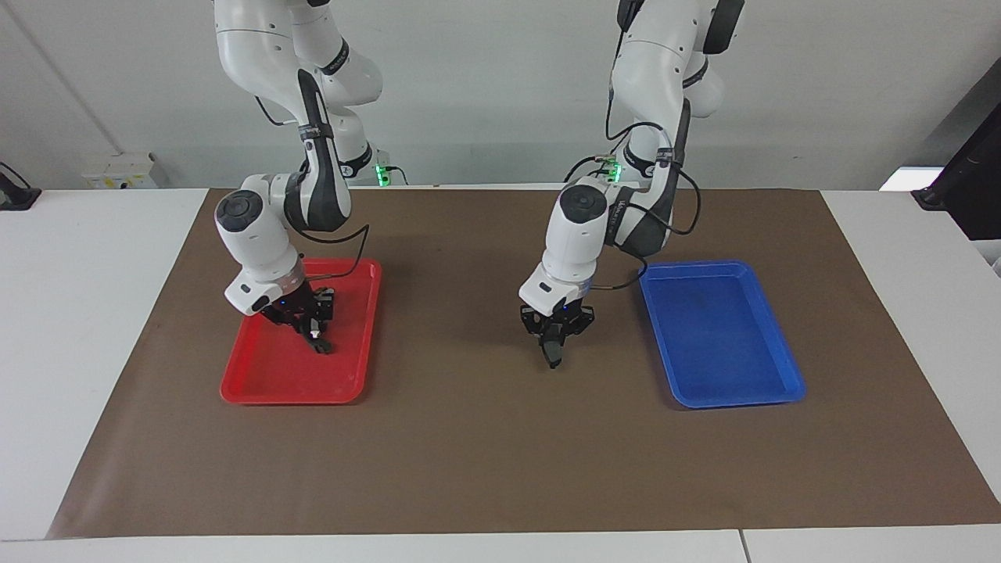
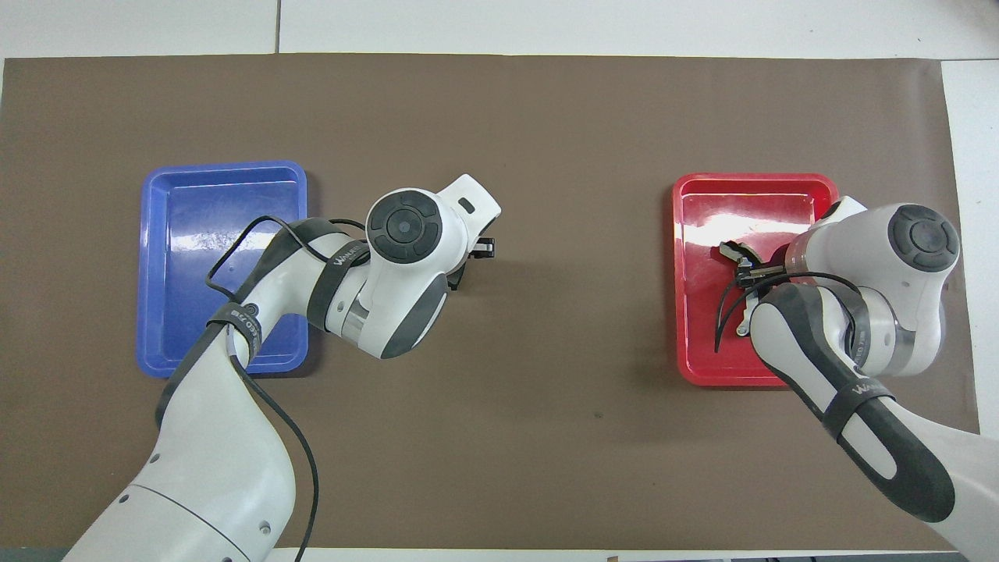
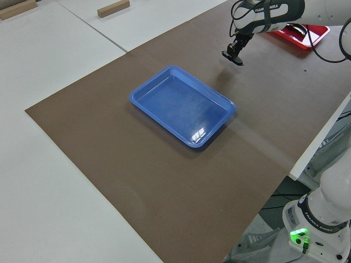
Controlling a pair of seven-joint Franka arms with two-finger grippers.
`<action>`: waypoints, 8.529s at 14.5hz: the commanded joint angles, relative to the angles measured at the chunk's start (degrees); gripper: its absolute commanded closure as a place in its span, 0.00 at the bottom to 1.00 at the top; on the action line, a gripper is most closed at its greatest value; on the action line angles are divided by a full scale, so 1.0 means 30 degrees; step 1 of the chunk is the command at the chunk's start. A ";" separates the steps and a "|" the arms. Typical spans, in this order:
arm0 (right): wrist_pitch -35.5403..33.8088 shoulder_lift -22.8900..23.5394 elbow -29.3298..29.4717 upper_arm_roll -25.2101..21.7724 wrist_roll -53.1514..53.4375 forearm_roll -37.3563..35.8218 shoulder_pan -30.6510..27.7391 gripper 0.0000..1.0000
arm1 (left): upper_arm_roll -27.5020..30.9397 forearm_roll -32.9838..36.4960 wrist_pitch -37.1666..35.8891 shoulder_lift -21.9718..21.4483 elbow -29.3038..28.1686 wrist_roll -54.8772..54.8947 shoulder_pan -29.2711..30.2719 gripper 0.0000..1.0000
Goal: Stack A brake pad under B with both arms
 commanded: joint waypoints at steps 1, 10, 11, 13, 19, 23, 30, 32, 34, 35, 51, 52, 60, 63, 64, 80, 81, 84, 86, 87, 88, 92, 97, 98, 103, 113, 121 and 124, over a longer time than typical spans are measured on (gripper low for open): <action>-0.1125 -0.0115 0.0889 0.0176 -0.0487 0.0442 -0.0199 1.00 | 0.0334 -0.0190 -0.0040 0.0251 0.0386 -0.0143 -0.0724 0.60; -0.4285 0.0204 0.4339 0.0235 0.0998 0.0443 0.1056 1.00 | 0.0452 -0.0190 -0.2499 -0.3138 -0.0752 0.0090 0.0850 0.02; -0.4639 0.0439 0.4956 0.0264 0.1791 0.0442 0.1496 1.00 | 0.0452 -0.0190 -0.2821 -0.3814 -0.0988 0.0149 0.1467 0.02; -0.4847 0.0879 0.6013 0.0264 0.3402 0.0471 0.2929 1.00 | 0.0423 -0.0190 -0.3729 -0.4637 -0.0845 0.1255 0.3222 0.02; -0.5433 0.3921 1.0198 0.0323 0.8941 0.0937 0.7206 1.00 | 0.0510 -0.0190 -0.6777 -0.7128 -0.0523 0.8780 0.8905 0.02; -0.5492 0.5827 1.2253 0.0323 0.9240 0.1378 0.8763 1.00 | 0.0569 -0.0220 -0.9293 -0.7921 0.0530 1.1249 1.0816 0.02; -0.5112 0.7675 1.3576 0.0323 0.9504 0.1674 1.0610 1.00 | 0.0656 -0.0454 -1.3806 -0.8098 0.3401 1.1722 1.1199 0.02; -0.4878 0.8085 1.3634 0.0323 0.9533 0.1643 1.0699 1.00 | 0.0686 -0.0454 -1.4715 -0.8273 0.3783 1.1722 1.1229 0.02; -0.4848 0.8263 1.3898 0.0352 0.9533 0.1702 1.0874 1.00 | 0.0686 -0.0425 -1.5419 -0.8362 0.4164 1.1780 1.1606 0.02; -0.4674 0.8321 1.3898 0.0352 0.9736 0.1673 1.0962 1.00 | 0.0657 -0.0425 -1.5712 -0.8391 0.4194 1.2041 1.1899 0.02; -0.4086 0.9465 1.5129 0.0323 1.1379 0.1497 1.1227 1.00 | 0.0539 -0.0278 -1.6360 -0.8919 0.3931 1.3274 1.2400 0.02; -0.4144 0.9436 1.5129 0.0323 1.1408 0.1497 1.1227 1.00 | 0.0539 -0.0278 -1.6360 -0.8919 0.3931 1.3274 1.2400 0.01; -0.4057 0.9347 1.4484 0.0323 1.1789 0.1380 1.1285 0.94 | 0.0539 -0.0278 -1.6213 -0.8919 0.3902 1.3098 1.2400 0.01; -0.3590 0.9318 1.4104 0.0323 1.1993 0.1380 1.1343 0.01 | 0.0539 -0.0278 -1.6213 -0.8919 0.3902 1.3098 1.2400 0.01; -0.3646 0.9289 1.4132 0.0323 1.2052 0.1380 1.1344 0.01 | 0.0539 -0.0278 -1.6213 -0.8919 0.3902 1.3098 1.2400 0.01; -0.9850 0.2086 1.3283 -0.0907 1.1149 -0.0993 0.5285 0.01 | 0.0539 -0.0278 -1.6213 -0.8919 0.3902 1.3098 1.2400 0.01; -1.0496 0.1676 1.3225 -0.0907 1.0622 -0.0993 0.4845 0.01 | 0.0539 -0.0278 -1.6213 -0.8919 0.3902 1.3098 1.2400 0.01; -1.2665 0.0650 1.3050 -0.0878 0.9596 -0.0993 0.3411 0.01 | 0.0539 -0.0278 -1.6213 -0.8919 0.3902 1.3098 1.2400 0.01; -1.3312 -0.0577 1.2000 -0.0878 0.8164 -0.0993 0.2443 0.01 | 0.0539 -0.0278 -1.6213 -0.8919 0.3902 1.3098 1.2400 0.01; -1.3373 -0.1309 1.1182 -0.0878 0.7431 -0.0993 0.1887 0.01 | 0.0539 -0.0278 -1.6213 -0.8919 0.3902 1.3098 1.2400 0.01; -1.3344 -0.2100 1.0362 -0.0878 0.6873 -0.0993 0.1504 0.01 | 0.0539 -0.0278 -1.6213 -0.8919 0.3902 1.3098 1.2400 0.01; -1.3432 -0.3922 0.8830 -0.0878 0.5232 -0.0993 0.0273 0.01 | 0.0539 -0.0278 -1.6213 -0.8919 0.3902 1.3098 1.2400 0.01; -1.6417 -0.3516 1.1812 -0.0907 0.4758 -0.1051 0.0093 0.01 | 0.0539 -0.0278 -1.6213 -0.8919 0.3902 1.3098 1.2400 0.01; -1.6536 -0.3485 1.1934 -0.0849 0.4787 -0.1081 0.0123 0.01 | 0.0539 -0.0278 -1.6213 -0.8919 0.3902 1.3098 1.2400 0.01; -1.6303 -0.3660 1.1408 -0.0820 0.4845 -0.1052 0.0212 0.01 | 0.0539 -0.0278 -1.6213 -0.8919 0.3902 1.3098 1.2400 0.01; -1.6566 -0.3981 1.1234 0.1024 0.4816 -0.0993 -0.1985 0.01 | 0.0539 -0.0278 -1.6213 -0.8919 0.3902 1.3098 1.2400 0.01; -1.7003 -0.4071 1.1701 0.1289 0.4759 -0.1020 -0.1957 0.01 | 0.0539 -0.0278 -1.6213 -0.8919 0.3902 1.3098 1.2400 0.01; -1.6919 -0.4042 1.1730 0.1348 0.3618 -0.1400 -0.1927 0.01 | 0.0539 -0.0278 -1.6213 -0.8919 0.3902 1.3098 1.2400 0.01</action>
